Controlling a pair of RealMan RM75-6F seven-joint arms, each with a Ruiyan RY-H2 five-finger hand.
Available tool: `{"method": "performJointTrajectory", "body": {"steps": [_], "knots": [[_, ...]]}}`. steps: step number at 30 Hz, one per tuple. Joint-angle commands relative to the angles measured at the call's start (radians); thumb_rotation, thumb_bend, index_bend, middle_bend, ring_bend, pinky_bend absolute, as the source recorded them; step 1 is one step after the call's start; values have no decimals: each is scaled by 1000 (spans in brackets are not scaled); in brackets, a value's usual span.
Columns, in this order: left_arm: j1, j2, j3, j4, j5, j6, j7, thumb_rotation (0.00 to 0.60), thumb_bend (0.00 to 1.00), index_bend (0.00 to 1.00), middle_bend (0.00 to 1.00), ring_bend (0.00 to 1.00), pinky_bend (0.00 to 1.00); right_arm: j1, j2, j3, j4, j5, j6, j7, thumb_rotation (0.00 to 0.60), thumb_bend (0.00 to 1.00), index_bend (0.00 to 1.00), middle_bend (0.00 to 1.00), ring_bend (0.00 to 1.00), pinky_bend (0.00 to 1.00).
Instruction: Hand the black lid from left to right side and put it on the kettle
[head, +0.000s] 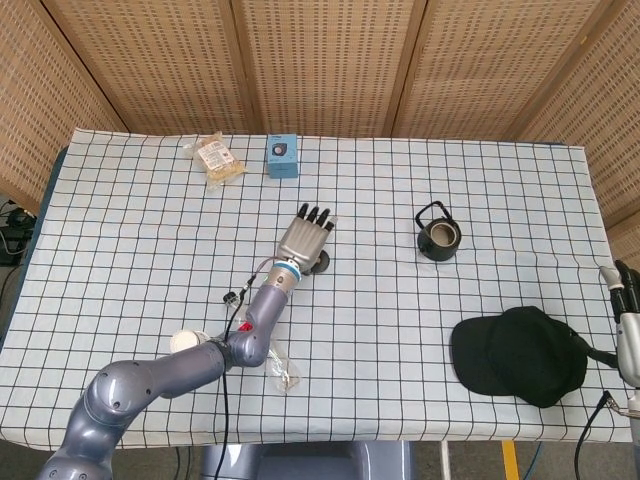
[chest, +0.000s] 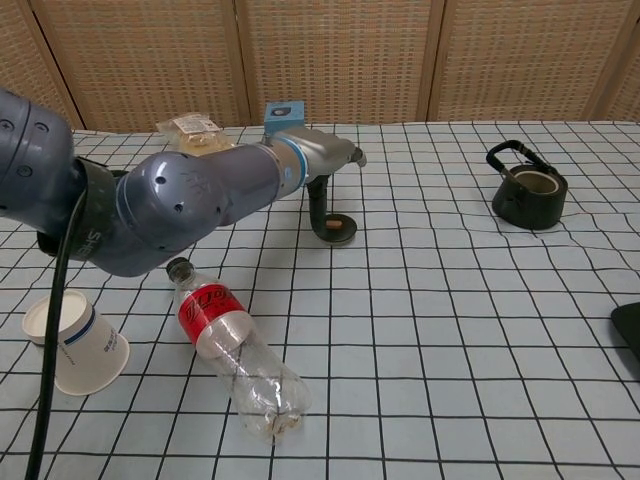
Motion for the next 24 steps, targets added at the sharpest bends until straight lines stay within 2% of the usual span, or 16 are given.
{"method": "performJointTrajectory", "body": {"steps": [1, 6, 9, 13, 21, 24], "knots": [[36, 41, 10, -59, 24, 32, -32, 600, 56, 39, 0, 0, 0, 0, -2, -2, -2, -2, -1, -6, 600, 143, 81, 0, 0, 0], [127, 144, 26, -222, 106, 133, -115, 600, 57, 39, 0, 0, 0, 2, -6, -6, -4, -5, -5, -22, 600, 143, 81, 0, 0, 0], [245, 279, 64, -410, 216, 265, -196, 600, 57, 41, 0, 0, 0, 7, -14, -11, -5, -10, -11, -41, 600, 143, 82, 0, 0, 0], [371, 446, 118, -601, 317, 404, -240, 600, 57, 39, 0, 0, 0, 14, -25, -15, -4, -11, -23, -64, 600, 143, 81, 0, 0, 0], [546, 637, 188, -803, 405, 600, -277, 600, 57, 0, 0, 0, 0, 27, -43, -18, -11, -13, -38, -107, 600, 143, 81, 0, 0, 0], [677, 758, 242, -907, 421, 698, -346, 600, 57, 0, 0, 0, 0, 48, -58, -15, -33, -27, -49, -132, 600, 143, 81, 0, 0, 0]]}}
